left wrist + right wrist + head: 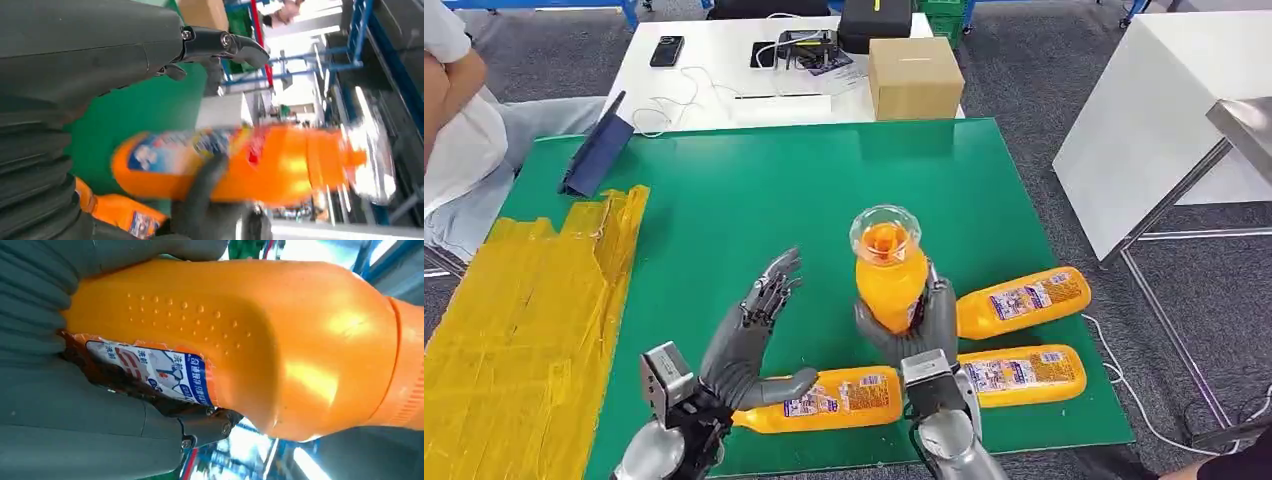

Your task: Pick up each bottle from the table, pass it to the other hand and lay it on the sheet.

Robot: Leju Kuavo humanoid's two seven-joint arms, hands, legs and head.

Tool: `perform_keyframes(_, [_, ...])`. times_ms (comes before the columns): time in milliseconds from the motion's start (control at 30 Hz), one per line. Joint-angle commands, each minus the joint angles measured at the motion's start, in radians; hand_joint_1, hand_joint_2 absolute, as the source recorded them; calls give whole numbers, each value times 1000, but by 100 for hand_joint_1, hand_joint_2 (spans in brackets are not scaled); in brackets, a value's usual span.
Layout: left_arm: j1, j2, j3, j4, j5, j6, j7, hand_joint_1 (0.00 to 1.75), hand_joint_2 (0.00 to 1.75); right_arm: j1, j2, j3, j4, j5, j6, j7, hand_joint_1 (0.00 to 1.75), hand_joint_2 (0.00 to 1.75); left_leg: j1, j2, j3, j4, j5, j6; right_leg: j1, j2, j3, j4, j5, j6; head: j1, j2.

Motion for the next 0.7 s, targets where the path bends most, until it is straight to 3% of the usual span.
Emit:
perform_keyframes(33, [-76,39,-63,49,21,-18,1,0,175,-158,24,138,273,30,59,37,175,175,1,3,3,-1,0,-1,1,3,2,-2,1,-2,0,0])
perform_keyframes(700, [-86,24,-53,59,29,-4,-16,0,175,-196,54,228,380,103,44,72,175,175,1,0,2,0,0,-1,1,0,2,-1,0,-1,0,0])
